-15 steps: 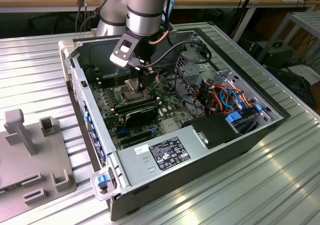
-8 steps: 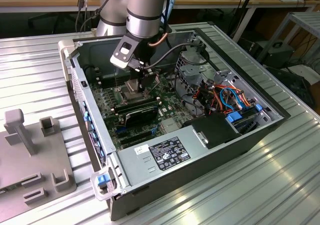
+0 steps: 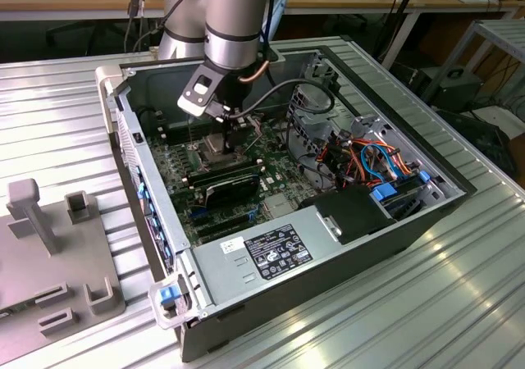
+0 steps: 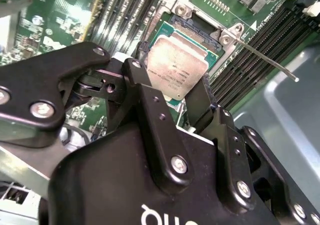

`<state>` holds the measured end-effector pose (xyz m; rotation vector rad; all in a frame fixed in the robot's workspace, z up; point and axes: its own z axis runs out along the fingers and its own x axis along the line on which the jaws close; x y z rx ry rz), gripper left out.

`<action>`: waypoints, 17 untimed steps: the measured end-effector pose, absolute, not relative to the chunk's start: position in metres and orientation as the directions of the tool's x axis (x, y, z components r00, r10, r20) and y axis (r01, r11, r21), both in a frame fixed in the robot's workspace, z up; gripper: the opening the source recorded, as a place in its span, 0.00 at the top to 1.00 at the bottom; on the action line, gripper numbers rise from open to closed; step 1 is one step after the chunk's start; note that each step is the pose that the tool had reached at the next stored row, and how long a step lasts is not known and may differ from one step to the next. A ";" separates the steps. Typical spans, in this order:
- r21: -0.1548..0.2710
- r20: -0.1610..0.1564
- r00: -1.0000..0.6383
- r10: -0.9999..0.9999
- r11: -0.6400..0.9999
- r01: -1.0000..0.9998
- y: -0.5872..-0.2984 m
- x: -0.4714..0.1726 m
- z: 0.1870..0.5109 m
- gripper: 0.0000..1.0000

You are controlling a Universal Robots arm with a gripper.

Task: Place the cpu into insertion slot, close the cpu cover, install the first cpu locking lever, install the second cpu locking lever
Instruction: 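Place the cpu into insertion slot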

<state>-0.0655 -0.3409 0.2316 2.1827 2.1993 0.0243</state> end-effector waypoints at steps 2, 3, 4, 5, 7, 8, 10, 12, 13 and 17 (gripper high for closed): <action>0.041 -0.019 -0.007 1.000 0.008 0.999 -0.340 -0.065 0.229 0.45; 0.041 -0.019 -0.007 1.000 0.008 0.999 -0.340 -0.065 0.228 0.45; 0.041 -0.019 -0.007 1.000 0.008 0.999 -0.340 -0.065 0.227 0.45; 0.041 -0.019 -0.007 1.000 0.008 0.999 -0.340 -0.065 0.227 0.45; 0.041 -0.017 -0.007 1.000 0.008 0.999 -0.340 -0.065 0.227 0.45; 0.041 -0.017 -0.007 1.000 0.008 0.999 -0.340 -0.065 0.227 0.45; 0.041 -0.017 -0.007 1.000 0.008 0.999 -0.340 -0.065 0.227 0.45; 0.041 -0.017 -0.007 1.000 0.008 0.999 -0.340 -0.065 0.227 0.45; 0.041 -0.017 -0.007 1.000 0.008 0.999 -0.340 -0.065 0.227 0.45; 0.041 -0.017 -0.007 1.000 0.008 0.999 -0.340 -0.065 0.227 0.45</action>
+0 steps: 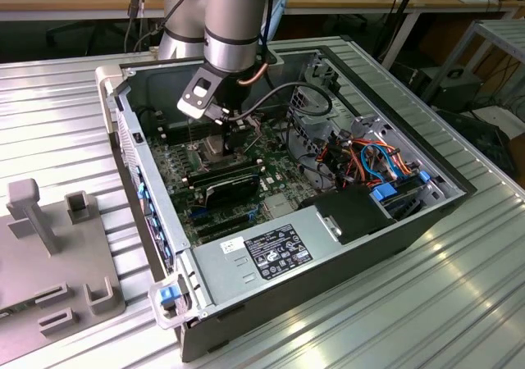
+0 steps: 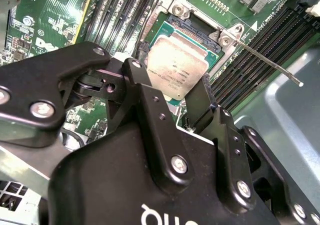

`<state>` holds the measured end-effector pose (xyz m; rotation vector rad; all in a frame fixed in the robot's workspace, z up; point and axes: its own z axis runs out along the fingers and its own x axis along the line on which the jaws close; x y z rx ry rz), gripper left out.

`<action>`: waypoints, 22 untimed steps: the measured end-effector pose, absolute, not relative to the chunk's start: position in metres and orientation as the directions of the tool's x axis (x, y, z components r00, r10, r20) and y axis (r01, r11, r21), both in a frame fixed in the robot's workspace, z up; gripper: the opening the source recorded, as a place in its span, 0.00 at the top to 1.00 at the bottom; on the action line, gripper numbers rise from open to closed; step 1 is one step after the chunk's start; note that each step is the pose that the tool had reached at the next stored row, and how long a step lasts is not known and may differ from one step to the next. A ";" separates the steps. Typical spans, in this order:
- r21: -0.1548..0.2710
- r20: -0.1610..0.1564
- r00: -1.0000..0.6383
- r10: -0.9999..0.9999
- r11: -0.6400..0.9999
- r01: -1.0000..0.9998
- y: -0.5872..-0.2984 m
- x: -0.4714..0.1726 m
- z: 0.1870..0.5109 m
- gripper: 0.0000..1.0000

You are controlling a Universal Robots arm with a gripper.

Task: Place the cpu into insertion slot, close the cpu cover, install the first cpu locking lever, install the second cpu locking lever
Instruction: 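Place the cpu into insertion slot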

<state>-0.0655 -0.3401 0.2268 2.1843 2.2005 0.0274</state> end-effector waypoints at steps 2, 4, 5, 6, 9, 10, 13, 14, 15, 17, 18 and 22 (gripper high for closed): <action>0.041 -0.016 -0.007 1.000 0.008 0.999 -0.340 -0.065 0.225 0.45; 0.041 -0.016 -0.007 1.000 0.008 0.999 -0.339 -0.065 0.222 0.45; 0.041 -0.016 -0.008 1.000 0.008 0.999 -0.339 -0.065 0.220 0.45; 0.041 -0.016 -0.008 1.000 0.009 0.999 -0.339 -0.065 0.218 0.45; 0.041 -0.016 -0.012 1.000 0.013 0.999 -0.338 -0.065 0.214 0.45; 0.041 -0.016 -0.014 1.000 0.015 0.999 -0.337 -0.065 0.212 0.45; 0.041 -0.016 -0.032 0.999 0.032 0.999 -0.337 -0.065 0.209 0.45; 0.041 -0.015 -0.043 0.999 0.044 0.998 -0.337 -0.065 0.208 0.45; 0.041 -0.015 -0.050 0.999 0.050 0.998 -0.336 -0.066 0.206 0.45; 0.040 -0.015 -0.051 0.999 0.052 0.998 -0.336 -0.065 0.204 0.45; 0.040 -0.015 -0.049 0.999 0.049 0.998 -0.336 -0.065 0.204 0.45; 0.040 -0.015 -0.018 1.000 0.019 0.999 -0.336 -0.065 0.202 0.45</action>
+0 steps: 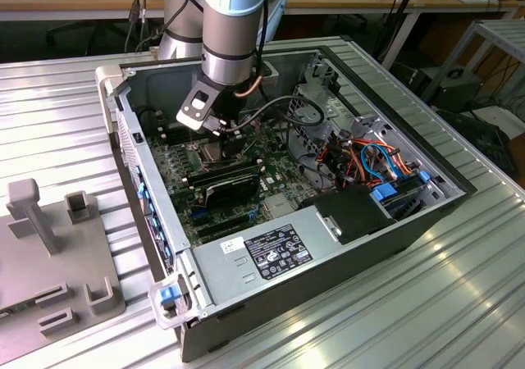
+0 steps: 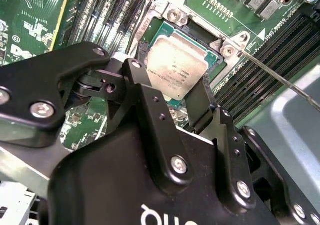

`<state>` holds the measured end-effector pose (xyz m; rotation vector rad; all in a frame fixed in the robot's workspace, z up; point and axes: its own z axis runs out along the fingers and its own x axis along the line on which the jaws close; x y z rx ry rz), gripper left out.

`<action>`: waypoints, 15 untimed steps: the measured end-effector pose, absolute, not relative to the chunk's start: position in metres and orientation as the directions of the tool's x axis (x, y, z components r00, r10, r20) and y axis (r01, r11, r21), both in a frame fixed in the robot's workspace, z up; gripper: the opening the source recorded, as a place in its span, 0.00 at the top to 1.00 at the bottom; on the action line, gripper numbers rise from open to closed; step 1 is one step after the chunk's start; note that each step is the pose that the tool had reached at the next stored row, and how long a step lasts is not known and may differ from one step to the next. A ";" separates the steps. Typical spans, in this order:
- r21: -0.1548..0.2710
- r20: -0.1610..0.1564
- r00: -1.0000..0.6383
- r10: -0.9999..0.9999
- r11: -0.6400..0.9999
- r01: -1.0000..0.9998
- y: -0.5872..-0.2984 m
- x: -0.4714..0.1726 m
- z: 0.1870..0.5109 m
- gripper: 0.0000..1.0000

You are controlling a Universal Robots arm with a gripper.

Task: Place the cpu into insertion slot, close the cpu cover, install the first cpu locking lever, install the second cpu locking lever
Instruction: 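Place the cpu into insertion slot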

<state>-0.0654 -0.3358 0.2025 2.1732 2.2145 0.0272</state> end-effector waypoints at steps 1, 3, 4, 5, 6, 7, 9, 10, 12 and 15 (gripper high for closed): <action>0.040 -0.015 -0.018 1.000 0.019 0.999 -0.336 -0.065 0.202 0.45; 0.038 -0.005 -0.018 1.000 0.018 0.999 -0.335 -0.063 0.199 0.45; 0.038 -0.005 -0.018 1.000 0.018 0.999 -0.335 -0.063 0.196 0.45; 0.038 -0.004 -0.018 1.000 0.018 0.999 -0.335 -0.063 0.196 0.45; 0.038 -0.004 -0.018 1.000 0.018 0.999 -0.335 -0.063 0.196 0.45; 0.038 -0.004 -0.018 1.000 0.018 0.999 -0.335 -0.063 0.196 0.45; 0.038 -0.004 -0.018 1.000 0.018 0.999 -0.335 -0.063 0.196 0.45; 0.038 -0.004 -0.018 1.000 0.018 0.999 -0.335 -0.063 0.196 0.45; 0.038 -0.004 -0.018 1.000 0.018 0.999 -0.335 -0.063 0.196 0.45; 0.038 -0.004 -0.018 1.000 0.018 0.999 -0.335 -0.063 0.196 0.45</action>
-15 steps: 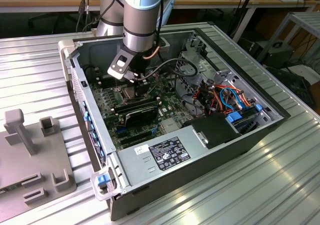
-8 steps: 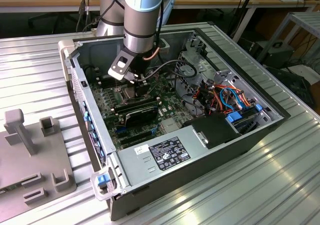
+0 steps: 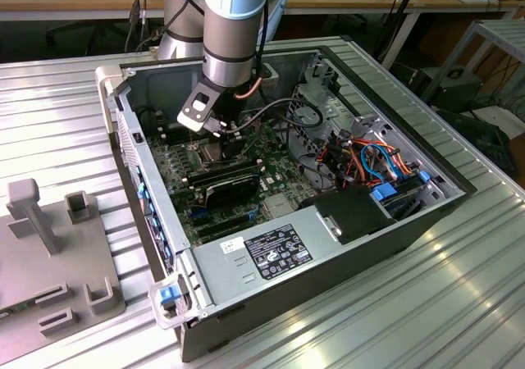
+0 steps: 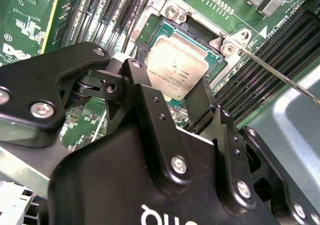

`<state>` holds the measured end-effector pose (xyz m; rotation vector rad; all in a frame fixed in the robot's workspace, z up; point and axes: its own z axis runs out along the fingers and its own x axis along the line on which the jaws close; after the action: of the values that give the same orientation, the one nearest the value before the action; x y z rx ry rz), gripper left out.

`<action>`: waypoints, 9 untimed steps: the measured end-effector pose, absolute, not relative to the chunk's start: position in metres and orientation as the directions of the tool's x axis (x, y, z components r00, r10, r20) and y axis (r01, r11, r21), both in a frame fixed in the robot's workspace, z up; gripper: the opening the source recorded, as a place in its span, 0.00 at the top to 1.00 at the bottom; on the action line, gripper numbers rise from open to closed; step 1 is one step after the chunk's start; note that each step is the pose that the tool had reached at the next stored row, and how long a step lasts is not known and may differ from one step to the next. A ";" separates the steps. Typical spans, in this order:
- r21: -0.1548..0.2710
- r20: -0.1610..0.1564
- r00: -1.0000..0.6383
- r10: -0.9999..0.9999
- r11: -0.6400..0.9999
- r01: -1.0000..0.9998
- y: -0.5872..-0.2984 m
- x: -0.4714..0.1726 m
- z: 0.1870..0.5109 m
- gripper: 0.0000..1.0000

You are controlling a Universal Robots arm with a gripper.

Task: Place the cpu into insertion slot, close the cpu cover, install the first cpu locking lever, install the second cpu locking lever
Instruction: 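Place the cpu into insertion slot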

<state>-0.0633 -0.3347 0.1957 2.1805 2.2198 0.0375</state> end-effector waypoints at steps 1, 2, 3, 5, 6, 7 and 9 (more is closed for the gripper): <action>0.038 -0.004 -0.018 1.000 0.018 0.999 -0.335 -0.063 0.196 0.45; 0.038 -0.004 -0.018 1.000 0.018 0.999 -0.335 -0.063 0.196 0.45; 0.038 -0.004 -0.018 1.000 0.018 0.999 -0.335 -0.063 0.196 0.45; 0.038 -0.004 -0.018 1.000 0.018 0.999 -0.335 -0.063 0.196 0.45; 0.038 -0.004 -0.018 1.000 0.018 0.999 -0.334 -0.063 0.196 0.45; 0.038 -0.004 -0.018 1.000 0.018 0.999 -0.335 -0.063 0.196 0.45; 0.038 -0.005 -0.018 1.000 0.018 0.999 -0.334 -0.063 0.195 0.45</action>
<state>-0.0626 -0.3344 0.1953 2.1803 2.2199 0.0371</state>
